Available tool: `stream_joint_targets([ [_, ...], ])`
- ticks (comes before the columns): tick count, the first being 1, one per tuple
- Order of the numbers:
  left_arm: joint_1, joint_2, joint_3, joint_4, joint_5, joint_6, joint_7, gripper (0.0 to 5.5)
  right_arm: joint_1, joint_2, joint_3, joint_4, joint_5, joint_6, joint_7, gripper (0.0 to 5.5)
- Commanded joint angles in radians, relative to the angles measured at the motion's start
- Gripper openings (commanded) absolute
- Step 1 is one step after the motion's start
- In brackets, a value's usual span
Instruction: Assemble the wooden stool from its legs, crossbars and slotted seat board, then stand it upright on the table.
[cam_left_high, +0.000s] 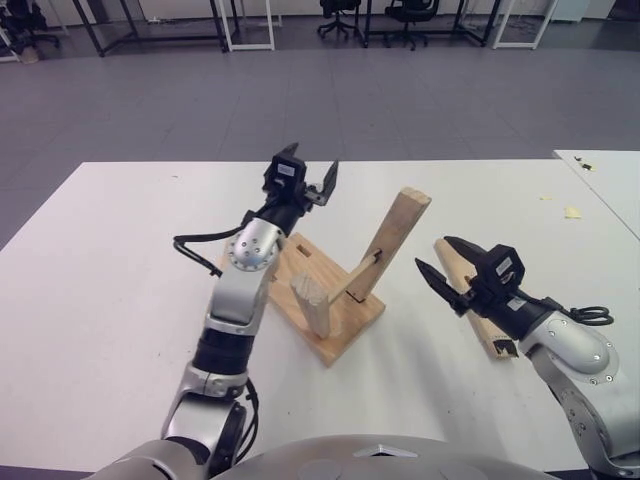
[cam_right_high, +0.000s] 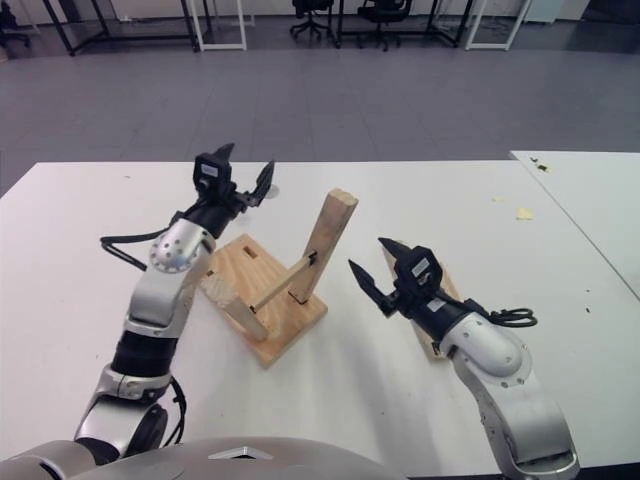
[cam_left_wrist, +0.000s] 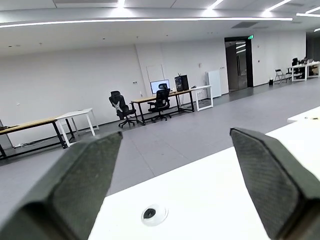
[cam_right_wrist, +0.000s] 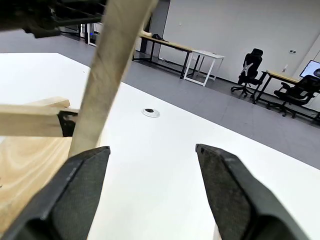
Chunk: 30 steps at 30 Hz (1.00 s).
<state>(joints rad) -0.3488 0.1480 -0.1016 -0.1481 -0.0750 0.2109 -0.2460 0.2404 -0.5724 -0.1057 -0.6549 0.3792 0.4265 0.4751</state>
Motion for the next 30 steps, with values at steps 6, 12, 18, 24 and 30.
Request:
stream_joint_targets([
  [6, 0.376, 0.498, 0.045, -0.229, 0.023, -0.041, -0.438, 3.98, -0.269, -0.078, 0.293, 0.477, -0.399, -0.192, 0.072, 3.17],
  [12, 0.440, 0.664, 0.033, -0.199, 0.013, -0.115, -0.646, 3.98, -0.454, -0.007, 0.438, 0.839, -0.517, -0.408, 0.152, 3.17],
  [18, 0.212, 0.494, -0.221, 0.201, 0.288, -0.335, -0.523, 3.98, -0.449, -0.016, 0.500, 0.835, -0.521, -0.484, 0.280, 3.17],
  [24, 0.117, 0.416, -0.269, 0.431, 0.372, -0.489, -0.376, 3.98, -0.302, -0.043, 0.421, 0.635, -0.466, -0.370, 0.272, 3.17],
  [30, 0.191, 0.519, -0.106, 0.181, 0.194, -0.523, -0.422, 3.98, -0.282, -0.031, 0.408, 0.598, -0.493, -0.332, 0.232, 3.17],
])
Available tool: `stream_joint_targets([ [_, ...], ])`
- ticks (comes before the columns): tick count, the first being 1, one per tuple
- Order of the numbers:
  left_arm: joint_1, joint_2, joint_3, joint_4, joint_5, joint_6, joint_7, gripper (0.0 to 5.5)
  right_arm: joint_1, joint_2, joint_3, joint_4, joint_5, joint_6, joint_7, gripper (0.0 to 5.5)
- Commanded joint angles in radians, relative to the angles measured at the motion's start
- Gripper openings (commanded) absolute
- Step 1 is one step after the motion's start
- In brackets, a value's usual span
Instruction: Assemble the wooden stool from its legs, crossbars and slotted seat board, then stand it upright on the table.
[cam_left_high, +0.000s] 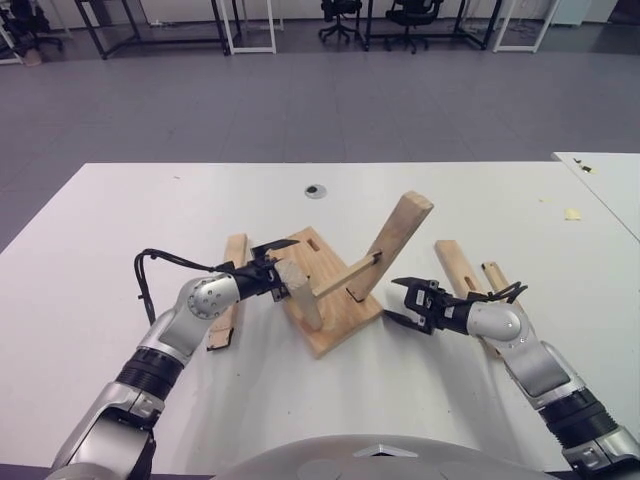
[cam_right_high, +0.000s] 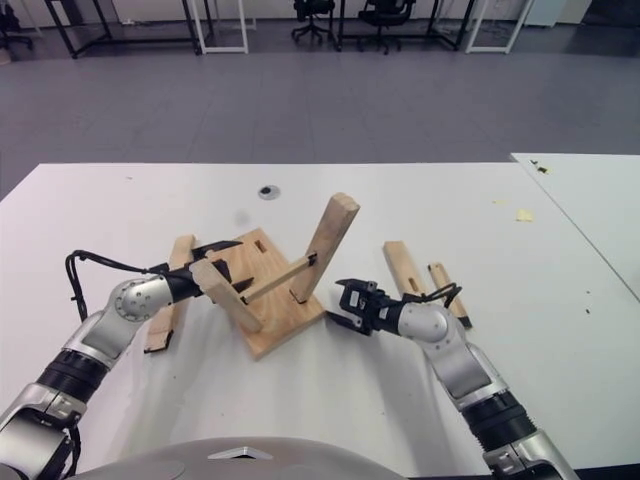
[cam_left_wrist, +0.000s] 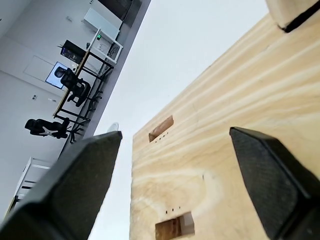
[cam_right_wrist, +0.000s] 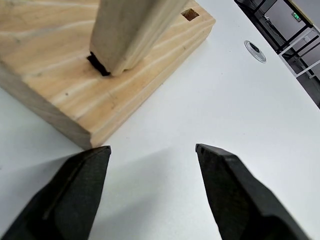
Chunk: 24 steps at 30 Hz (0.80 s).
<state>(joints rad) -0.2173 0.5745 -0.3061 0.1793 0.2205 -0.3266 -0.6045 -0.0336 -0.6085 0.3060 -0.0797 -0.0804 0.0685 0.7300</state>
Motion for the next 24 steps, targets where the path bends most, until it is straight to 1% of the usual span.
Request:
stream_joint_targets([
  [1, 0.077, 0.128, 0.138, -0.192, -0.138, 0.017, -0.088, 3.98, -0.018, 0.008, -0.008, 0.037, -0.042, 0.021, -0.037, 3.17],
  [3, 0.109, 0.192, 0.198, -0.232, -0.174, 0.018, -0.126, 3.98, -0.045, 0.017, -0.011, 0.072, -0.060, 0.005, -0.065, 3.17],
  [4, 0.123, 0.222, 0.203, -0.217, -0.164, 0.001, -0.145, 3.98, -0.062, 0.025, -0.010, 0.093, -0.069, -0.002, -0.076, 3.17],
  [6, 0.146, 0.257, 0.179, -0.168, -0.118, -0.043, -0.171, 3.98, -0.103, 0.042, 0.004, 0.137, -0.090, -0.023, -0.085, 3.17],
  [9, 0.155, 0.248, 0.116, -0.070, -0.052, -0.114, -0.178, 3.98, -0.166, 0.068, 0.036, 0.205, -0.122, -0.065, -0.083, 3.17],
  [12, 0.110, 0.189, 0.042, 0.063, 0.034, -0.193, -0.138, 3.98, -0.206, 0.087, 0.064, 0.256, -0.141, -0.101, -0.061, 3.17],
  [16, -0.020, 0.046, -0.014, 0.192, 0.097, -0.232, -0.035, 3.98, -0.166, 0.073, 0.089, 0.217, -0.126, -0.106, 0.000, 3.17],
  [19, -0.100, -0.027, -0.030, 0.275, 0.119, -0.240, 0.021, 3.98, -0.128, 0.061, 0.052, 0.174, -0.116, -0.080, -0.023, 3.17],
  [21, -0.135, -0.058, -0.039, 0.335, 0.135, -0.249, 0.050, 3.98, -0.086, 0.057, 0.004, 0.122, -0.110, -0.043, -0.061, 3.17],
  [23, -0.144, -0.064, -0.041, 0.359, 0.137, -0.259, 0.064, 3.98, -0.046, 0.061, -0.052, 0.071, -0.135, 0.012, -0.136, 3.17],
  [24, -0.129, -0.053, -0.027, 0.334, 0.119, -0.252, 0.064, 3.98, -0.008, 0.073, -0.104, 0.021, -0.146, 0.067, -0.198, 3.17],
])
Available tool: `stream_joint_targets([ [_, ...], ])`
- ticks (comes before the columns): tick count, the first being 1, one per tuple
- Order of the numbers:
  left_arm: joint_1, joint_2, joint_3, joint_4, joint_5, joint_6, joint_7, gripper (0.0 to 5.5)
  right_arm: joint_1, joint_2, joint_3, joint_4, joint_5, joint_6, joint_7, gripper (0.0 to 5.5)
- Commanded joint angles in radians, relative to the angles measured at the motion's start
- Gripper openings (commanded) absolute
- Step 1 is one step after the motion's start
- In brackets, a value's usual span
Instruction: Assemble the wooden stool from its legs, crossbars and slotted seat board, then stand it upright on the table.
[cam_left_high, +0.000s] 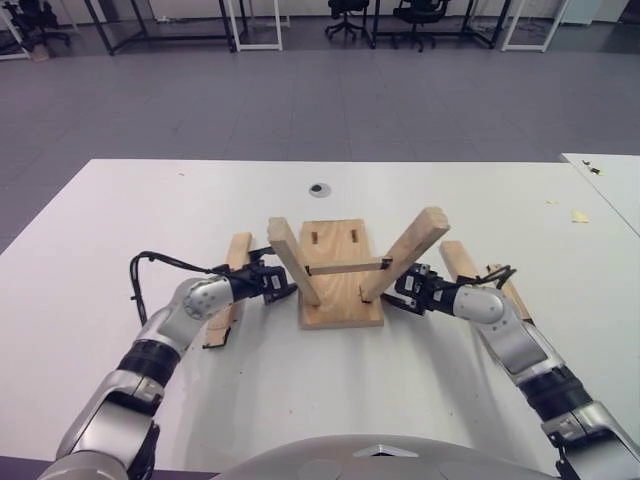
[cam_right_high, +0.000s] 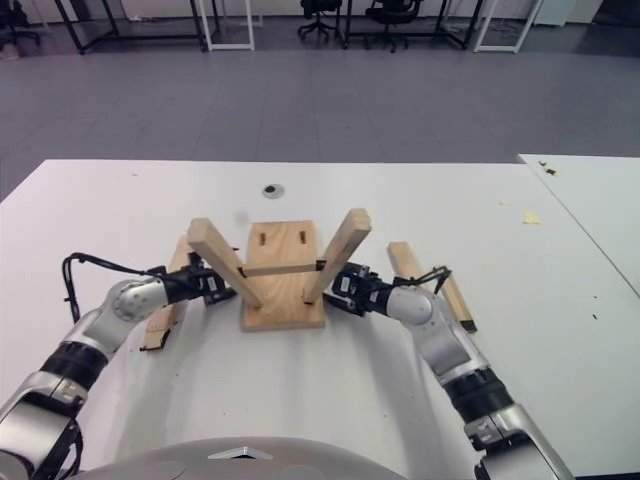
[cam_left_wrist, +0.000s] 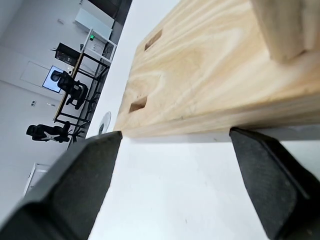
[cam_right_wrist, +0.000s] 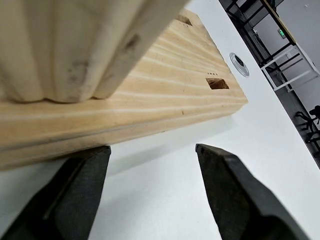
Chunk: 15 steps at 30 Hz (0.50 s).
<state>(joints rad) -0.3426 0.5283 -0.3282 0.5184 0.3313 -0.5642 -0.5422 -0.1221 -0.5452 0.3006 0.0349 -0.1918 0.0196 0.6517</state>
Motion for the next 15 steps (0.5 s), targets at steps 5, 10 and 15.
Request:
stream_joint_targets([
  [5, 0.214, 0.073, 0.206, -0.344, -0.167, 0.182, 0.017, 3.98, 0.310, 0.209, -0.366, -0.561, 0.111, 0.459, -0.301, 3.17],
  [10, 0.438, -0.108, 0.469, -0.986, -0.659, 0.615, 0.246, 3.98, 0.201, 0.398, -0.713, -0.944, 0.733, 0.716, -0.463, 3.79],
  [15, 0.362, -0.255, 0.393, -1.284, -0.844, 0.798, 0.463, 3.98, -0.024, 0.296, -0.741, -0.989, 1.372, 0.685, -0.867, 4.76],
])
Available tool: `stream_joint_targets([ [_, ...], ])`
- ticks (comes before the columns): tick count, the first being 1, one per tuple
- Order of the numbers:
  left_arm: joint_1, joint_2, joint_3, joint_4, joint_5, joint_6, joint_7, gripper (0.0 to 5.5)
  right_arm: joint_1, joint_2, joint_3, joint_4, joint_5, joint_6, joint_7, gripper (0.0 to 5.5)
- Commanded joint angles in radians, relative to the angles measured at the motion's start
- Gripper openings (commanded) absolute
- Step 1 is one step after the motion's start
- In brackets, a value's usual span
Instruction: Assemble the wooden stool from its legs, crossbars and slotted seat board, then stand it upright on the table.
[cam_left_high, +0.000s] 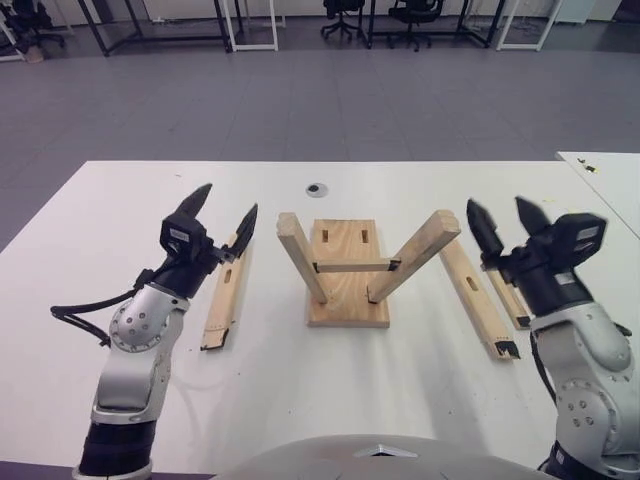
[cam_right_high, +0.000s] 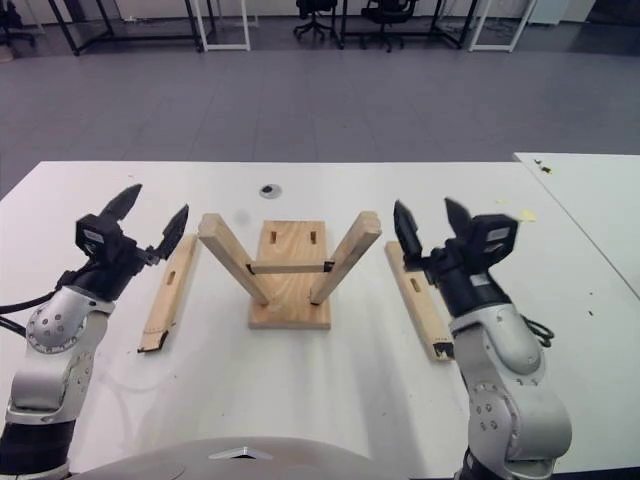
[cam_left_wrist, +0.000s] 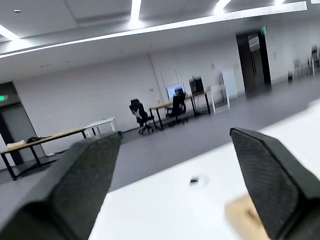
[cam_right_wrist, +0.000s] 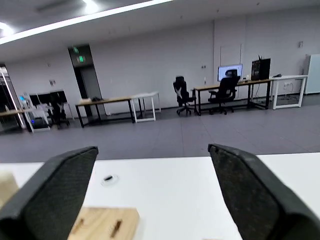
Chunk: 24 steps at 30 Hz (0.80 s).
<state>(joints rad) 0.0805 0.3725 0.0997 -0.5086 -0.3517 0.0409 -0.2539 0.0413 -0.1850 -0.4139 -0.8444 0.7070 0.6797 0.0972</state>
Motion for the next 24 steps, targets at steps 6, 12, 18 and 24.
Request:
stream_joint_targets([
  [6, -0.118, -0.116, -0.169, -0.214, -0.090, 0.303, 0.164, 3.98, -0.146, -0.166, 0.116, -0.168, 0.701, -0.010, -0.512, 5.14],
  [12, -0.141, -0.203, -0.270, -0.082, -0.008, 0.252, 0.147, 3.98, -0.030, -0.302, 0.260, -0.119, 0.516, 0.077, -0.540, 5.14],
  [18, -0.170, -0.261, -0.299, -0.056, -0.010, 0.243, 0.126, 3.98, -0.105, -0.204, 0.384, -0.005, 0.365, 0.071, -0.605, 5.14],
  [24, -0.187, -0.280, -0.334, -0.090, 0.009, 0.268, 0.126, 3.98, -0.053, -0.157, 0.520, 0.182, 0.210, 0.265, -0.708, 5.14],
])
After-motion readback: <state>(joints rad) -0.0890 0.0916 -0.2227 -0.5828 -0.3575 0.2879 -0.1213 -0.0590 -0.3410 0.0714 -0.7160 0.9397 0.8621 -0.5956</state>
